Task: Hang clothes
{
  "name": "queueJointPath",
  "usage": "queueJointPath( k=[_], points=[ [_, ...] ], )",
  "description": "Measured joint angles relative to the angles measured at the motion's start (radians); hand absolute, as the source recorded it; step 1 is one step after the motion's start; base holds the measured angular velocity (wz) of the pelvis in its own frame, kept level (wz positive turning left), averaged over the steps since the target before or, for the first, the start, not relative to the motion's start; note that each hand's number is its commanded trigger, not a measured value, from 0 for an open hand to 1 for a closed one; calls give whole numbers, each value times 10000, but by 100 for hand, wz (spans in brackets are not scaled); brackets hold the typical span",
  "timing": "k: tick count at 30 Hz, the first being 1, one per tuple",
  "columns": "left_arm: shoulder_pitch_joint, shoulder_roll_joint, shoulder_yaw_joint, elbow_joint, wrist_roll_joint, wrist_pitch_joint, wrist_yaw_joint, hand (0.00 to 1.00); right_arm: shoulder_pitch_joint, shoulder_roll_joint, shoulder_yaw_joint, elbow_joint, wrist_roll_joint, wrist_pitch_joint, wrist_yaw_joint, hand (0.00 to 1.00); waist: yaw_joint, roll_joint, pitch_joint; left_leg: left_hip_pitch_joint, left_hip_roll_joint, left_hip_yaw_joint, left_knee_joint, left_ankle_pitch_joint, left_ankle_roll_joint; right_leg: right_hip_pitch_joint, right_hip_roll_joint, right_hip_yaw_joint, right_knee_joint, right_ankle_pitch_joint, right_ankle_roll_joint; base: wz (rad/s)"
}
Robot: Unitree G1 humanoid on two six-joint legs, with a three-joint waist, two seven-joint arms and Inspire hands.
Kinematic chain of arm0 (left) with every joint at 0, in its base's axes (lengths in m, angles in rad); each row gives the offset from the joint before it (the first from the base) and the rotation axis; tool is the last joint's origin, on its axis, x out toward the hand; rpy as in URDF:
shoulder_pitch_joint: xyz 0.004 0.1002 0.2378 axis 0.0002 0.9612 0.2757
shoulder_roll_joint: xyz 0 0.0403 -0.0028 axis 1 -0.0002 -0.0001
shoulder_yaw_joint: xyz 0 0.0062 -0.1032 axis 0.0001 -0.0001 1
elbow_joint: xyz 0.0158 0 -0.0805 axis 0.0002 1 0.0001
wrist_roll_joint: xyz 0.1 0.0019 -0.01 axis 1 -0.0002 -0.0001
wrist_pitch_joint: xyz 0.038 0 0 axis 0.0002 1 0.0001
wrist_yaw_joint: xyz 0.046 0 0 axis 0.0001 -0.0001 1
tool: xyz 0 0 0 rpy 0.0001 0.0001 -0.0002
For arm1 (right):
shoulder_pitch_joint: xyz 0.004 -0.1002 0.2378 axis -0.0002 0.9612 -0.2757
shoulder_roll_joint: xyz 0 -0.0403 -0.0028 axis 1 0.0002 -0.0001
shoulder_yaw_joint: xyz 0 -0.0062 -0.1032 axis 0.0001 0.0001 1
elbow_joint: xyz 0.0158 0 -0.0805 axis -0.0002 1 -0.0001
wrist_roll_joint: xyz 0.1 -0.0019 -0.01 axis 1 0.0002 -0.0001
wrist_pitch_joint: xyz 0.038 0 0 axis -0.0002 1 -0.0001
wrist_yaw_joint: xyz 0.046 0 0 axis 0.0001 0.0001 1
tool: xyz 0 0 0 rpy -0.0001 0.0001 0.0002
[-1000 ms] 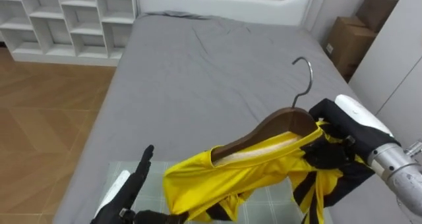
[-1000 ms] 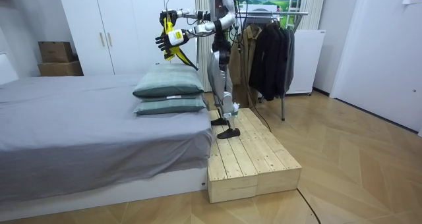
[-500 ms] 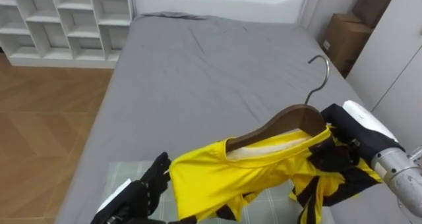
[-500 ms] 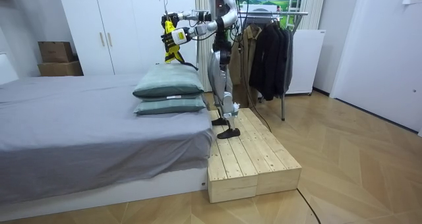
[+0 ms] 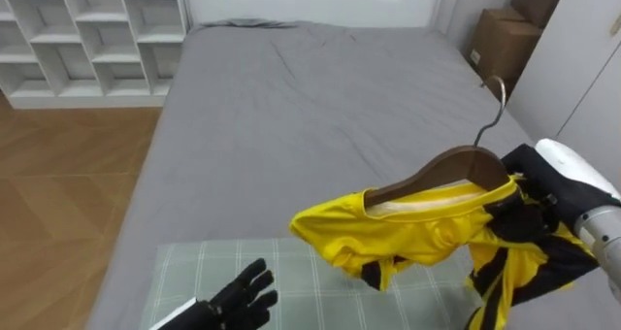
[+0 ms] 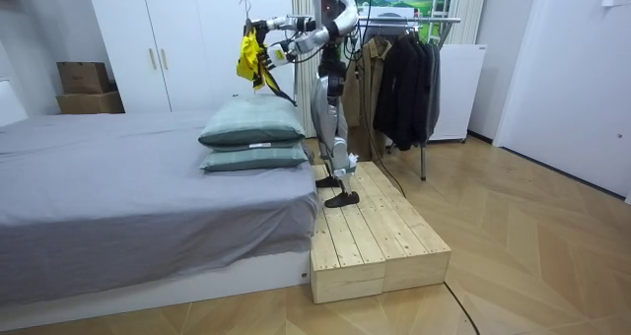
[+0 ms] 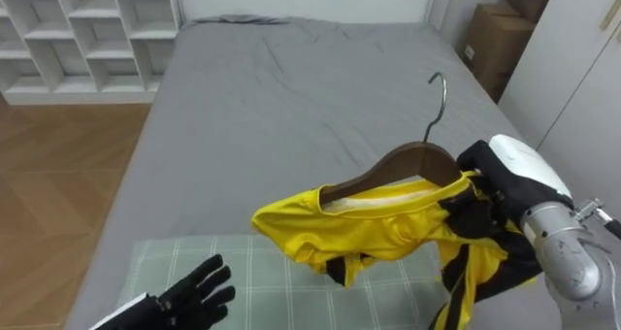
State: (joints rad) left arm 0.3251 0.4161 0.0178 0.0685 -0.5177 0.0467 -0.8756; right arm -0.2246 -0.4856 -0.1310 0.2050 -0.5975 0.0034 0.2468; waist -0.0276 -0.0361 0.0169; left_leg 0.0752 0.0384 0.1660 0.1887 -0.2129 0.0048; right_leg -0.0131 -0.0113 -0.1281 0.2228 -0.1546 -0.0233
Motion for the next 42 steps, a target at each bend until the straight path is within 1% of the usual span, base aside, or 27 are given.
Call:
queueJointPath(
  k=[1, 2, 3, 4, 5, 7, 8, 10, 11, 12, 13, 15, 16, 17, 19, 20, 22, 26, 28, 30, 32, 34, 36, 37, 39, 41, 42],
  points=[
    [20, 116, 0, 262, 44, 66, -121, 0, 0, -11, 1, 47, 51, 25, -43, 100, 1, 5, 4, -6, -9, 0, 0, 0, 0, -12, -3, 7, 9, -10, -13, 0],
    [21, 168, 0, 413, 88, 133, -183, 0, 0, -28, 7, 54, 102, 60, -43, 100, 9, 5, 5, -15, -22, 1, 0, -1, 1, -25, -9, 8, 10, -19, -24, 0],
    [37, 245, 0, 820, 122, 245, -327, 0, 0, -60, 8, 54, 227, 149, -43, 100, 37, 14, 10, -26, -98, 22, -4, 0, 1, -47, -23, 5, 23, -48, -27, 0],
    [110, 276, 1, 1304, 183, 320, -380, 0, 0, -110, 7, 55, 408, 228, -42, 100, 44, 19, 11, -20, -121, 26, -5, 0, 1, -40, -46, -5, 37, -114, -13, 0],
    [147, 287, -2, 1574, 266, 357, -393, 0, 0, -154, 8, 55, 490, 246, -42, 100, 46, 20, 11, -13, -132, 27, -7, 0, 1, -48, -49, 3, 68, -137, -8, 0],
    [391, 412, -26, 2700, 677, 400, -395, 0, -55, -385, 50, 55, 687, 334, -43, 100, 65, 12, 13, 6, -151, 37, -15, 0, 2, -152, -18, 62, 279, -185, 3, -2],
    [475, 443, -12, 2981, 853, 397, -394, 0, -121, -445, 76, 57, 687, 360, -48, 100, 81, 7, 16, 10, -153, 82, -20, 0, 2, -184, -17, 90, 326, -201, 2, -12],
    [748, 470, 29, 4242, 2084, 444, -373, 0, -401, -573, 102, 183, 680, 436, -185, 100, 77, 7, 17, 22, -153, 144, -19, 0, 2, -228, -12, 137, 346, -208, -3, -11],
    [770, 475, 27, 4497, 2306, 498, -371, 0, -413, -617, 103, 183, 704, 441, -240, 100, 59, -2, 21, 23, -151, 151, -18, -1, 2, -258, -11, 136, 337, -208, -3, -4],
    [846, 474, 29, 4971, 2664, 625, -372, 0, -465, -678, 103, 183, 713, 473, -272, 100, 60, -21, 18, 5, -149, 197, -13, -1, 2, -313, -3, 179, 344, -208, -3, -6],
    [967, 355, 192, 5411, 2730, 732, -403, 0, -562, -700, 93, 178, 707, 584, -273, 100, 74, -28, 12, -61, -150, 232, -17, -1, 2, -386, -4, 201, 342, -208, -3, -5],
    [908, 184, 404, 5801, 2726, 731, -431, 0, -688, -701, 89, 178, 673, 664, -273, 100, 78, -29, 12, -164, -152, 238, -28, -1, 2, -454, -9, 198, 388, -207, -4, 0],
    [854, 146, 437, 5999, 2710, 740, -472, 0, -716, -702, 88, 176, 672, 664, -272, 100, 78, -26, 9, -184, -151, 238, -24, -1, 2, -467, -12, 190, 395, -207, -4, 0],
    [849, 122, 465, 6066, 2696, 751, -478, 0, -717, -702, 89, 158, 684, 678, -272, 100, 88, -22, 6, -186, -149, 239, -22, -1, 2, -466, -13, 184, 394, -207, -4, 0],
    [836, 0, 589, 6384, 2689, 774, -489, 0, -719, -702, 64, 95, 633, 749, -272, 100, 28, 9, -32, -220, -151, 240, -17, -1, 2, -468, -24, 147, 372, -208, -3, 3],
    [835, -6, 588, 6453, 2682, 787, -492, 0, -723, -702, 51, 95, 601, 771, -272, 100, 29, 14, -39, -225, -151, 239, -18, -1, 2, -471, -25, 144, 375, -208, -2, 0],
    [810, -67, 582, 6794, 2436, 831, -499, 0, -781, -702, 16, 94, 542, 890, -282, 100, 31, 16, -59, -249, -156, 239, -20, -1, 2, -568, -31, 170, 497, -243, 15, -4],
    [808, -116, 591, 6861, 2420, 931, -497, 0, -826, -701, 15, 89, 389, 1149, -350, 100, 74, -26, -85, -264, -150, 256, -25, -1, 2, -623, -14, 185, 579, -264, 9, 0],
    [758, -160, 647, 7057, 2420, 917, -492, 0, -926, -701, 11, -90, 244, 1388, -350, 100, 59, -37, -89, -243, -151, 257, -44, -1, 2, -615, -6, 194, 584, -263, 7, 0],
    [740, -208, 670, 7217, 2353, 853, -478, 0, -947, -700, 11, -423, 193, 1436, -350, 100, 62, -45, -88, -191, -149, 259, -82, 0, 2, -590, 4, 211, 584, -259, 0, -2],
    [739, -289, 787, 7377, 2336, 782, -469, 0, -1072, -701, 12, -561, 488, 1466, -350, 100, 89, -72, -93, -107, -150, 301, -93, 0, 2, -569, 11, 262, 616, -257, -4, -10],
    [727, -452, 1087, 7527, 2344, 768, -433, 0, -1085, -697, 8, -749, 976, 1542, -405, 100, 288, -139, -109, 4, -151, 399, -112, -1, 3, -549, 36, 435, 685, -269, -20, -20],
    [688, -480, 1144, 7565, 2368, 769, -424, 0, -1059, -687, 8, -978, 1069, 1682, -406, 100, 345, -206, -95, 59, -155, 441, -146, -1, 3, -519, 31, 439, 698, -271, -23, -5],
    [690, -520, 1212, 7561, 2374, 769, -403, 0, -918, -688, 1, -1295, 1077, 1723, -466, 100, 361, -219, -104, 61, -157, 444, -141, -1, 3, -506, 26, 432, 682, -271, -23, 0],
    [687, -583, 1315, 7550, 2422, 769, -360, 0, -640, -674, 0, -1791, 1074, 1715, -539, 100, 436, -245, -97, 98, -161, 382, -141, -1, 3, -425, 14, 384, 632, -274, -21, 6],
    [623, -670, 1383, 7549, 2448, 759, -241, 0, -518, -655, 3, -1928, 1092, 1684, -541, 100, 529, -267, -94, 179, -162, 341, -148, -1, 4, -337, 15, 373, 494, -274, -20, 5],
    [545, -726, 1392, 7547, 2448, 726, -32, 0, -470, -650, 3, -1931, 1132, 1685, -546, 100, 574, -264, -97, 205, -163, 303, -154, -1, 4, -262, 10, 340, 466, -274, -20, 12]
  ],
)
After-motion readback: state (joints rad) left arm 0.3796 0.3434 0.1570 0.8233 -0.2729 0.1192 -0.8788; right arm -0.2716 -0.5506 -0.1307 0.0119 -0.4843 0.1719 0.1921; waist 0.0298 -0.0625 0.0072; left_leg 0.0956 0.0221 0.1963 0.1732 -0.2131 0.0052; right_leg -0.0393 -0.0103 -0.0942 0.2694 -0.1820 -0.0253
